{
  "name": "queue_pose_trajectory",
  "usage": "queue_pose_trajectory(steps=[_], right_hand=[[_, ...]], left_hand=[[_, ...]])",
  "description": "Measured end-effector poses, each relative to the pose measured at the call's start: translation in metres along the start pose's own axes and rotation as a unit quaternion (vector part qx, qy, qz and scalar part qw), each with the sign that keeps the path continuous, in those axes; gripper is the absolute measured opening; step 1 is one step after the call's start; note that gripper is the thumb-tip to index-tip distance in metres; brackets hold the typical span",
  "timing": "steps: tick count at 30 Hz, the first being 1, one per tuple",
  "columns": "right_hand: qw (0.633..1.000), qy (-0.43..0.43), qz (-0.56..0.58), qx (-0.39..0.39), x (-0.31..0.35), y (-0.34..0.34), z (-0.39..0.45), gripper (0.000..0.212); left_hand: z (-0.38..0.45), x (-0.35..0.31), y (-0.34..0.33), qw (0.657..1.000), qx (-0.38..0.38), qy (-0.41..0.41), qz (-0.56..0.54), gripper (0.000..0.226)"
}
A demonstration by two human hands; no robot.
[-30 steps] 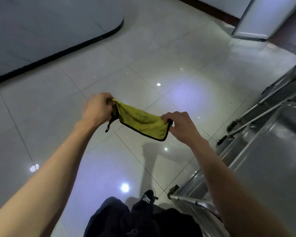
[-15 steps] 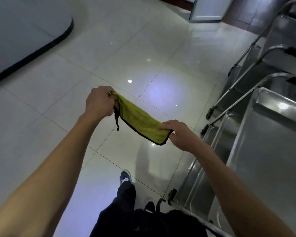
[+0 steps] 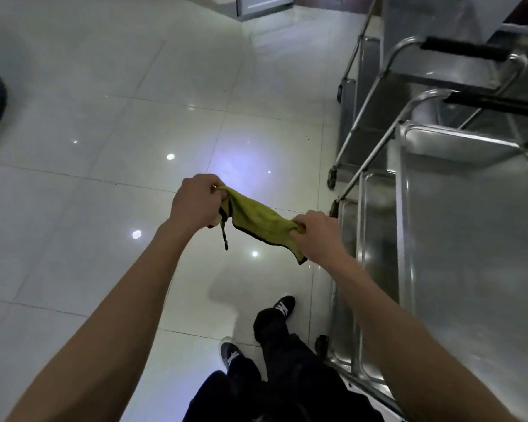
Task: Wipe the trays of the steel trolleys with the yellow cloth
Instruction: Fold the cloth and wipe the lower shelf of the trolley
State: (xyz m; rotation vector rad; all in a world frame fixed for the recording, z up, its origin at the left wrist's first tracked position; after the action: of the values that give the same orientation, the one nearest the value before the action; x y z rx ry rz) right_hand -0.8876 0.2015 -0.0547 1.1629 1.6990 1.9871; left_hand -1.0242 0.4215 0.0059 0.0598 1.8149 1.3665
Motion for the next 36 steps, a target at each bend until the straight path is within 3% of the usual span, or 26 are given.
queue_pose_trajectory(steps=[4,6,10,13,16,18,21,24,28,30,32,35,36], right_hand=[[0.995,-0.069,0.068,0.031,-0.038,-0.003,0.031,0.018],[0.992,-0.098,0.074,0.031,-0.056,-0.002,0.049,0.029],[0.955,-0.217,0.201,-0.037,-0.096,0.01,0.09,0.025],[0.888,-0.317,0.329,-0.054,-0.123,0.013,0.109,0.019],[0.759,-0.407,0.501,-0.086,-0.141,0.014,0.112,0.017],[0.693,-0.439,0.559,-0.122,-0.15,0.016,0.111,0.019],[0.632,-0.459,0.603,-0.162,-0.157,0.018,0.109,0.019],[0.635,-0.464,0.586,-0.197,-0.164,0.019,0.106,0.017],[0.695,-0.453,0.502,-0.245,-0.177,0.031,0.101,0.017],[0.687,-0.443,0.51,-0.268,-0.178,0.034,0.102,0.023],[0.623,-0.45,0.566,-0.298,-0.179,0.032,0.103,0.028],[0.465,-0.47,0.658,-0.361,-0.176,0.026,0.101,0.037],[0.43,-0.473,0.67,-0.378,-0.174,0.023,0.101,0.043]], left_hand=[[0.044,-0.03,-0.031,0.999,0.032,-0.017,-0.004,0.011],[0.063,-0.05,-0.046,0.998,0.054,-0.031,0.009,0.011],[0.095,-0.088,-0.076,0.995,0.091,-0.04,0.022,0.011],[0.109,-0.118,-0.097,0.993,0.107,-0.041,-0.001,0.011],[0.115,-0.149,-0.123,0.987,0.145,-0.024,-0.07,0.008],[0.118,-0.17,-0.142,0.982,0.161,-0.038,-0.093,0.008],[0.12,-0.202,-0.174,0.975,0.188,-0.09,-0.083,0.008],[0.114,-0.222,-0.208,0.959,0.242,-0.122,-0.082,0.006],[0.116,-0.243,-0.237,0.934,0.278,-0.171,-0.145,0.007],[0.121,-0.251,-0.252,0.919,0.3,-0.212,-0.142,0.005],[0.127,-0.257,-0.266,0.897,0.324,-0.276,-0.12,0.008],[0.133,-0.262,-0.279,0.842,0.369,-0.383,-0.091,0.013],[0.133,-0.262,-0.281,0.818,0.381,-0.423,-0.084,0.013]])
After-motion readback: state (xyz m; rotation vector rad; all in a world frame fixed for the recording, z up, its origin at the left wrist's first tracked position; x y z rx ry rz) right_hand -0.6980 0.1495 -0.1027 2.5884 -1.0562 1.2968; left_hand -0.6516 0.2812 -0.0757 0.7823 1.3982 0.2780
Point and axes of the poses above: each hand's wrist, its own z-axis towards the middle knuckle, its own y-axis out of the back of the hand, x = y × z, the point moved 6 cm from there along z, towards the middle knuckle, and after that the axes turned 8 degrees about -x, right-handed, at the moved point
